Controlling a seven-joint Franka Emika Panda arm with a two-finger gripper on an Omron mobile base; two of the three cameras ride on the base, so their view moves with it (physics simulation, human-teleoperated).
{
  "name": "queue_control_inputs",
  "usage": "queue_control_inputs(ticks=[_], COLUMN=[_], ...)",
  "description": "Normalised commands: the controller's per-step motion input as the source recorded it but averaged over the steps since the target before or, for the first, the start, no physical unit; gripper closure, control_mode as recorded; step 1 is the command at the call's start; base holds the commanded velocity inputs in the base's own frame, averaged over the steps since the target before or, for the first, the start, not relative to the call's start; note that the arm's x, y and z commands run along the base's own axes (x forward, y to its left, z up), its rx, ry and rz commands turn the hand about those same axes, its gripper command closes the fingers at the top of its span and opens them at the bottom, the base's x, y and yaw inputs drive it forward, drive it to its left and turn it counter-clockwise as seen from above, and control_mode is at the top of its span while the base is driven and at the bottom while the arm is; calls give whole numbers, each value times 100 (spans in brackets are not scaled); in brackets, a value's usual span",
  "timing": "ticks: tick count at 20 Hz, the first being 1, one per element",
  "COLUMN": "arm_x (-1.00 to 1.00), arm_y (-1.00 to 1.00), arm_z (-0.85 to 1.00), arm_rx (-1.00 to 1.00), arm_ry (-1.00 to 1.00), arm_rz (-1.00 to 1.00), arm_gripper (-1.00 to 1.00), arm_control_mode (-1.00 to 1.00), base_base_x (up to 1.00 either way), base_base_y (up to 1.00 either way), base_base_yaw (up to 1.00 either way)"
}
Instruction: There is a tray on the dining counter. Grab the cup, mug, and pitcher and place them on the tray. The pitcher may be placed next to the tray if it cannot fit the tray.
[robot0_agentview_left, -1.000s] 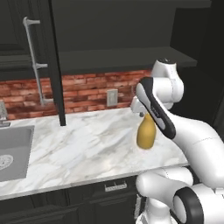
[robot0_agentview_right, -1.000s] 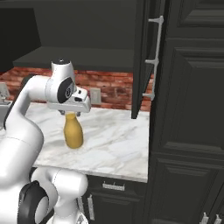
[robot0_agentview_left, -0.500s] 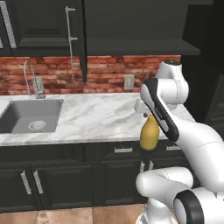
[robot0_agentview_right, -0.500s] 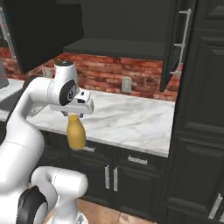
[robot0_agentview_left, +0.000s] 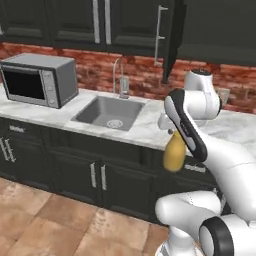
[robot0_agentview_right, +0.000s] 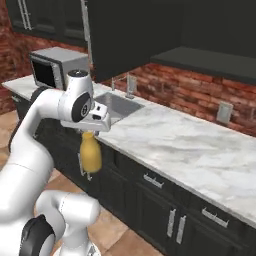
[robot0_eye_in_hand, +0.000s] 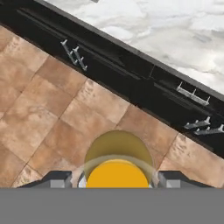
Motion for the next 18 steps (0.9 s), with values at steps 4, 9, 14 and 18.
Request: queue_control_inputs(ticks=[4, 9, 14, 18], arm_x=[0, 0, 0, 0], arm_y=[0, 0, 0, 0], arm_z=[0, 0, 0, 0], arm_rx=[0, 0, 0, 0], arm_ry=[0, 0, 0, 0], arm_rz=[0, 0, 0, 0], arm_gripper=[100, 100, 100, 100], arm_control_mode=[100, 100, 100, 100], base_base_x=[0, 6, 59, 100], base_base_y=[49, 11, 0, 0], base_base_yaw=[84, 88, 78, 47])
